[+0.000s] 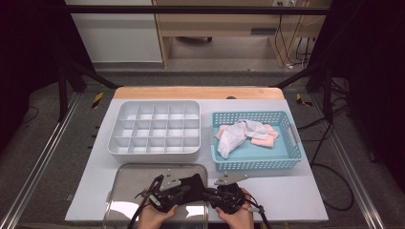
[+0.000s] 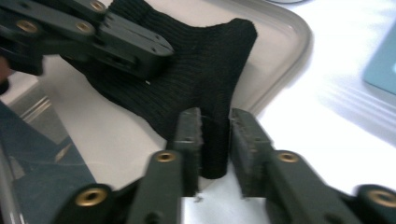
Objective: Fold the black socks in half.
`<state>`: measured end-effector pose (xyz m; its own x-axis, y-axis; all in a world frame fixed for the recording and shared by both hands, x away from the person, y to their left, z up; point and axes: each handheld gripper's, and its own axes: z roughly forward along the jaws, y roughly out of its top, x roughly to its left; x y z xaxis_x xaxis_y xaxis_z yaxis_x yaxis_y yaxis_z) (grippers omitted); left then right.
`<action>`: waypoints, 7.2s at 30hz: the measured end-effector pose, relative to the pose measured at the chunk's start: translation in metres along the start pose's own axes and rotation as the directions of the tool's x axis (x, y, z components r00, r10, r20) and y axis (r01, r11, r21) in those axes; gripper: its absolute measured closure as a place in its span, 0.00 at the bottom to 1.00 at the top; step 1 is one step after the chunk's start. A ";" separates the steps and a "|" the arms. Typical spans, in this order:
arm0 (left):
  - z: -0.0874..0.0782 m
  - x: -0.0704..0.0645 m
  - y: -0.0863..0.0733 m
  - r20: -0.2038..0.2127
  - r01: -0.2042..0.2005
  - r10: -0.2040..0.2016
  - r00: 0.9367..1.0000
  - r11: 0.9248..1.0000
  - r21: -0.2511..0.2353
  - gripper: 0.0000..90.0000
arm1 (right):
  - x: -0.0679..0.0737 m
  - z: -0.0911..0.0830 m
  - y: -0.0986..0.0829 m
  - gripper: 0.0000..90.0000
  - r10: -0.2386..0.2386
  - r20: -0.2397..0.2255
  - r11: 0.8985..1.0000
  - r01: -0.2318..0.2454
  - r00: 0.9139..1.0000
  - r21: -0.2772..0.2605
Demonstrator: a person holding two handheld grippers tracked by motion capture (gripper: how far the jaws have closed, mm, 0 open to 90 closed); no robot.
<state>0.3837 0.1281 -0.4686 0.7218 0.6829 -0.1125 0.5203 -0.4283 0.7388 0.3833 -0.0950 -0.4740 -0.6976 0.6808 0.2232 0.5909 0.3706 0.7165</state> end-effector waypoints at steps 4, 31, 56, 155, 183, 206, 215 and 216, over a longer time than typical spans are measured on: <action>0.001 0.000 0.000 -0.002 0.004 -0.004 1.000 1.000 0.007 0.99 | 0.002 -0.003 0.005 0.96 -0.013 -0.005 1.000 0.013 1.000 0.012; -0.040 0.046 -0.038 -0.085 0.138 -0.137 0.987 0.990 0.008 0.99 | 0.016 -0.013 0.028 0.96 -0.080 -0.009 0.996 0.080 0.997 -0.026; -0.045 0.048 -0.034 -0.054 0.153 -0.155 0.986 0.987 -0.047 0.99 | 0.060 0.035 0.048 0.96 -0.202 -0.163 0.977 0.210 0.966 0.037; -0.032 0.011 -0.040 0.188 0.156 -0.152 0.970 0.988 -0.004 0.35 | 0.035 0.007 0.008 1.00 -0.091 -0.059 0.996 0.091 0.994 0.006; -0.029 -0.008 -0.017 0.220 0.124 -0.129 0.967 0.992 0.034 0.72 | -0.018 -0.033 0.013 0.71 -0.010 0.090 0.989 0.023 0.996 -0.143; -0.062 0.040 0.003 0.076 0.141 -0.134 0.988 0.985 -0.095 0.72 | -0.063 -0.079 -0.018 0.55 0.118 0.259 0.976 -0.064 0.958 -0.210; -0.076 0.055 0.013 0.048 0.134 -0.129 0.991 0.982 -0.135 0.72 | -0.072 -0.090 -0.027 0.53 0.159 0.295 0.971 -0.095 0.942 -0.221; -0.078 0.056 0.014 0.044 0.134 -0.129 0.991 0.981 -0.141 0.72 | -0.073 -0.091 -0.028 0.53 0.164 0.296 0.969 -0.098 0.941 -0.226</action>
<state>0.3963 0.2062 -0.4128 0.6682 0.7057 -0.2356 0.5424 -0.2454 0.8035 0.3801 -0.2126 -0.4502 -0.4392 0.8886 0.1321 0.5499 0.1497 0.8217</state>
